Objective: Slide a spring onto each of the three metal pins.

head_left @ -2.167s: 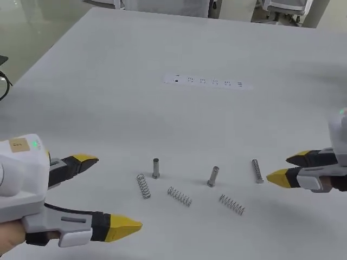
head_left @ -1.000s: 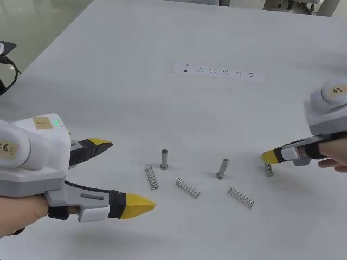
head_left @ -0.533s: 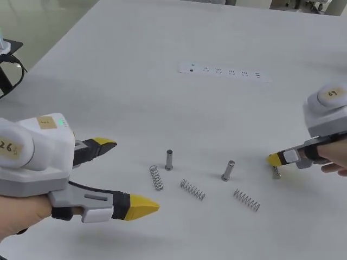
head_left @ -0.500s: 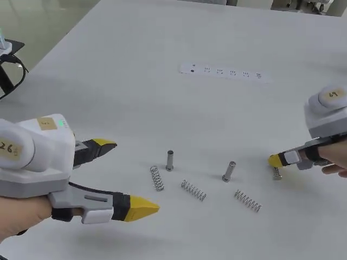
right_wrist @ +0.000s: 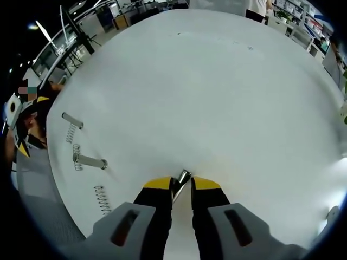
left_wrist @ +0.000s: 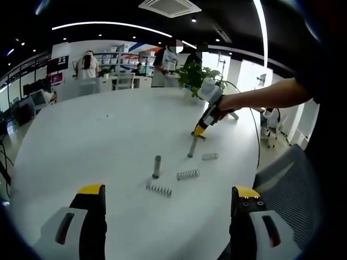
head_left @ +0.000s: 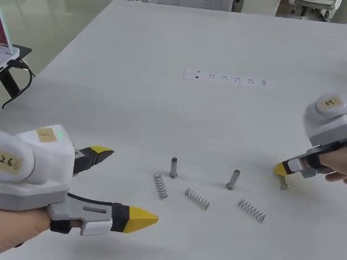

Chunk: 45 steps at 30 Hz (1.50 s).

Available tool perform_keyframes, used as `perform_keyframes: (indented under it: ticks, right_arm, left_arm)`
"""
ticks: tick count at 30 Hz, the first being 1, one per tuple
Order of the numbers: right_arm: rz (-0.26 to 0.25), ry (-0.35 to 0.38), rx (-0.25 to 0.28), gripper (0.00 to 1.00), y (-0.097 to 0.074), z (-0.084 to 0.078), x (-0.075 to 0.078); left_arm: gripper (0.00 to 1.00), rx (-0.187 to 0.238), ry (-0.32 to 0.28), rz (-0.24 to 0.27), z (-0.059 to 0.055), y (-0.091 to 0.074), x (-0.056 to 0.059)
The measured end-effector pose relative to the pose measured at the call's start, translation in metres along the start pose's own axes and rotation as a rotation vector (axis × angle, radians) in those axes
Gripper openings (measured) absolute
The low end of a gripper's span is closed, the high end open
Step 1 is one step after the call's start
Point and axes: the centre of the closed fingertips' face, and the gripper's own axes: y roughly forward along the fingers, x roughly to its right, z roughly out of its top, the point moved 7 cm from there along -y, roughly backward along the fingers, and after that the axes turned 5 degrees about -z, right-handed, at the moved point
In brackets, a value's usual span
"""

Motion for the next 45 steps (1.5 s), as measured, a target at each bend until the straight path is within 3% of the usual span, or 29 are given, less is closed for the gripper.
perform_keyframes:
  ticks: [16,33,45]
  right_arm:
    - [-0.042,-0.068,0.006,0.06,0.002,-0.001,-0.001]
    - [-0.039,-0.089,0.036,0.05,0.0,-0.005,-0.003]
    - [-0.022,-0.062,0.084,0.05,-0.01,-0.011,-0.001]
  left_arm:
    - [0.93,-0.006,0.005,-0.003,-0.001,0.001,0.0]
    - [0.92,-0.017,0.01,-0.014,-0.002,0.002,0.002]
    - [0.92,-0.029,0.026,-0.022,-0.002,0.003,0.004]
